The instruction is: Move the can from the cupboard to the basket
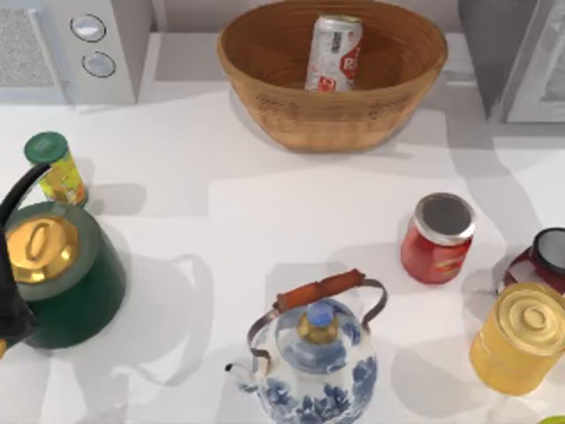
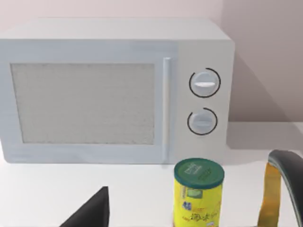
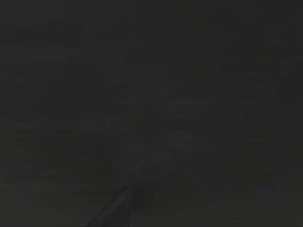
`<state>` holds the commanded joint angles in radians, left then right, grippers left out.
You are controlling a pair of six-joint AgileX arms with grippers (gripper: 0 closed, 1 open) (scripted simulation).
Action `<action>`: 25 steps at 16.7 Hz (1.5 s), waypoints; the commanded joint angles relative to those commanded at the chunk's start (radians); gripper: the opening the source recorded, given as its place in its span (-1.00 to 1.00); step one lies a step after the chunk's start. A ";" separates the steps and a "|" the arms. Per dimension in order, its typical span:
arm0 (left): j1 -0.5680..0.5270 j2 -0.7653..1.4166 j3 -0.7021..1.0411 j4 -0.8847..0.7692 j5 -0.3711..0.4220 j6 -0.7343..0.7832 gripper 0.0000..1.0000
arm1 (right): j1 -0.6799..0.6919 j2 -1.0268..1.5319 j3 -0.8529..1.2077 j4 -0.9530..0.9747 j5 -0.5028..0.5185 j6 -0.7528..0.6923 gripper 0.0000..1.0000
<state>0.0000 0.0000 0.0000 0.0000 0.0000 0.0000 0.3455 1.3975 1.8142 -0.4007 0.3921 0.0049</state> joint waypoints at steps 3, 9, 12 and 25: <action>0.000 0.000 0.000 0.000 0.000 0.000 1.00 | -0.007 -0.021 -0.027 0.005 -0.005 0.000 1.00; 0.000 0.000 0.000 0.000 0.000 0.000 1.00 | -0.069 -0.257 -0.329 0.071 -0.069 0.002 1.00; 0.000 0.000 0.000 0.000 0.000 0.000 1.00 | -0.114 -0.447 -0.586 0.127 -0.123 0.002 1.00; 0.000 0.000 0.000 0.000 0.000 0.000 1.00 | -0.324 -1.312 -1.726 0.375 -0.367 -0.004 1.00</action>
<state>0.0000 0.0000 0.0000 0.0000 0.0000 0.0000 0.0216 0.0857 0.0883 -0.0252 0.0249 0.0010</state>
